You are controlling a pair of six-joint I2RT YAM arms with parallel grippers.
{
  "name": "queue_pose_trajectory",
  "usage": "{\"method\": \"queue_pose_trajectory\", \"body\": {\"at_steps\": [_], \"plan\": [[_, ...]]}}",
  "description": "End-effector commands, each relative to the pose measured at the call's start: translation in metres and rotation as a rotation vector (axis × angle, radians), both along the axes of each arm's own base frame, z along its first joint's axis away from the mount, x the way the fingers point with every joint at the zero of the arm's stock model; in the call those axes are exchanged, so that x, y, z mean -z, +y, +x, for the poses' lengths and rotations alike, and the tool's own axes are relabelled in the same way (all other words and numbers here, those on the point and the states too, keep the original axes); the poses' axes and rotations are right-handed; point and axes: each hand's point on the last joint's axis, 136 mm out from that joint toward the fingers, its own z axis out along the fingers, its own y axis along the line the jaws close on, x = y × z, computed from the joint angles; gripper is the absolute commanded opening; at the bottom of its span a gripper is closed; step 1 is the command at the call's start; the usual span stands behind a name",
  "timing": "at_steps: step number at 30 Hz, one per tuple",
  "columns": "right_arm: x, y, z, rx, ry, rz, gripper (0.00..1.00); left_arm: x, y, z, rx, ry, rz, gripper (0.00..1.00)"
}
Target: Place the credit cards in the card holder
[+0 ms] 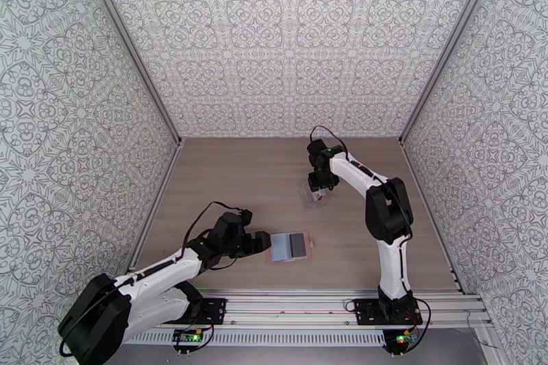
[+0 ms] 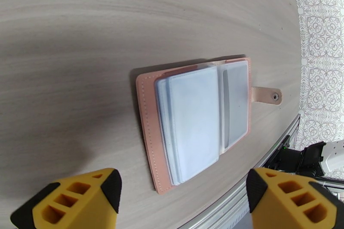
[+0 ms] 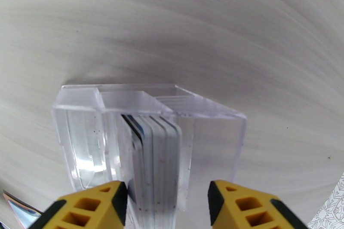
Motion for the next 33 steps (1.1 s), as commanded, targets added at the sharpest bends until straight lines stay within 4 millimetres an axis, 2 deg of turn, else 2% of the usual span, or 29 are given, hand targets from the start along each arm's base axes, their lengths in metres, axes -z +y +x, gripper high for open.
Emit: {"method": "queue_pose_trajectory", "body": {"at_steps": [1,33], "plan": [[0.002,-0.007,0.003,0.014,0.003,-0.045,0.52,-0.009,-0.006,0.007,-0.010,-0.030,-0.019,0.83],[-0.039,-0.022,0.011,0.054,-0.103,-0.103,0.47,-0.011,-0.005,0.008,-0.010,-0.028,-0.005,0.83]]}}
